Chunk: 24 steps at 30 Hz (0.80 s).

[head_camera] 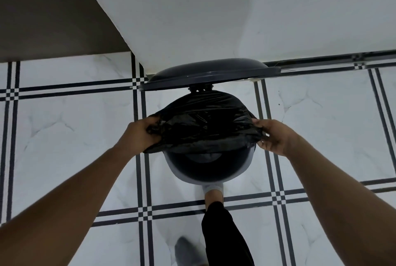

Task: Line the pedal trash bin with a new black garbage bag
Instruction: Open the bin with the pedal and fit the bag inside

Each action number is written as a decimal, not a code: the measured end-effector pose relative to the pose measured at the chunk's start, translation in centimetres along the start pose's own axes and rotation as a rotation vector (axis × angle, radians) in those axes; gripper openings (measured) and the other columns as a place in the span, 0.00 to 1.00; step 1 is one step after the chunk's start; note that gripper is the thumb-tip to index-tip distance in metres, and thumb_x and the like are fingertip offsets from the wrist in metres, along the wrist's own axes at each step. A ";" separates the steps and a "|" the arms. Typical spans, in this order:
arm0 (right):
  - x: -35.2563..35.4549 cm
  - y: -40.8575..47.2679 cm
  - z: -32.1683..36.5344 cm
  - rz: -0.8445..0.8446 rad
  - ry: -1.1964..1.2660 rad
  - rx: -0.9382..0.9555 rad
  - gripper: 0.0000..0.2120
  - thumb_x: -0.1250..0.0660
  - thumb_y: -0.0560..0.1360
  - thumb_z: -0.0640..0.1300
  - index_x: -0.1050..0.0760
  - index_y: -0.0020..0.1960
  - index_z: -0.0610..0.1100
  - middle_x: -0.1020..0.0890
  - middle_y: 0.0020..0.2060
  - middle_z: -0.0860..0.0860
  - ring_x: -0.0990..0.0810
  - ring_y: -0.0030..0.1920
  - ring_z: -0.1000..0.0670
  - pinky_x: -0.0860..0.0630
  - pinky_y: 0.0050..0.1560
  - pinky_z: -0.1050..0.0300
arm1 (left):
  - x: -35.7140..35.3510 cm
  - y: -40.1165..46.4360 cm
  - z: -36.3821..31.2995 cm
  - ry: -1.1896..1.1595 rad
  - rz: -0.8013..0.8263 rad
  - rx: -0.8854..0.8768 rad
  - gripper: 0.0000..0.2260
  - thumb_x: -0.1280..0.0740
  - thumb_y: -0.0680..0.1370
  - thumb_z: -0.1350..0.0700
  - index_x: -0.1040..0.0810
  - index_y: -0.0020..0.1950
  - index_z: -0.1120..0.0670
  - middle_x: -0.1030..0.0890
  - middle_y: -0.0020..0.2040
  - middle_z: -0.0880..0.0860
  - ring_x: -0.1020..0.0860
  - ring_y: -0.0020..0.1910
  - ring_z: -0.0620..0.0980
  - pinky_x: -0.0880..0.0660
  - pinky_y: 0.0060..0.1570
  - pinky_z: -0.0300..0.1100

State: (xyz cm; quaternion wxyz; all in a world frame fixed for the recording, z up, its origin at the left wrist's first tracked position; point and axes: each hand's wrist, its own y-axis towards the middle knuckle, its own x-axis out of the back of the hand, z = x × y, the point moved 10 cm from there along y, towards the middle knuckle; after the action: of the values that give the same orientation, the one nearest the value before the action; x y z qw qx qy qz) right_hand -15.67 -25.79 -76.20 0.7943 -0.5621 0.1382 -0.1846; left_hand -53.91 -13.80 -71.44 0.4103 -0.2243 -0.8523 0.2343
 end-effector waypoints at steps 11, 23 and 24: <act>0.4 -4.0 -3.7 -0.127 0.152 0.151 0.09 0.28 0.74 0.45 0.16 0.53 0.48 0.15 0.44 0.54 0.17 0.51 0.51 0.22 0.47 0.56 | -3.5 -9.9 3.5 -0.449 -0.449 0.243 0.23 0.25 0.72 0.63 0.16 0.62 0.42 0.15 0.49 0.45 0.17 0.47 0.48 0.20 0.56 0.37; 2.2 -5.3 -6.1 -0.196 -0.059 0.237 0.21 0.34 0.73 0.28 0.18 0.60 0.46 0.14 0.50 0.48 0.15 0.50 0.50 0.19 0.48 0.59 | -9.7 -13.4 -0.9 -0.442 -0.315 0.064 0.50 0.17 0.65 0.58 0.38 0.81 0.42 0.23 0.59 0.26 0.23 0.58 0.29 0.22 0.52 0.28; 2.4 -5.2 -6.6 -0.197 -0.081 0.225 0.20 0.32 0.73 0.29 0.17 0.59 0.46 0.14 0.48 0.48 0.16 0.47 0.50 0.19 0.48 0.58 | -9.9 -13.6 -0.5 -0.404 -0.327 0.087 0.49 0.17 0.66 0.57 0.39 0.81 0.41 0.24 0.58 0.26 0.23 0.57 0.30 0.24 0.52 0.27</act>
State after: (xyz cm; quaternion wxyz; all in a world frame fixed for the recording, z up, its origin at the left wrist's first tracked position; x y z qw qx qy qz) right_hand -17.07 -33.94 -73.53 0.8353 -0.4872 0.0286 -0.2532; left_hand -50.58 -30.14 -69.12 0.2734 -0.0146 -0.9310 0.2413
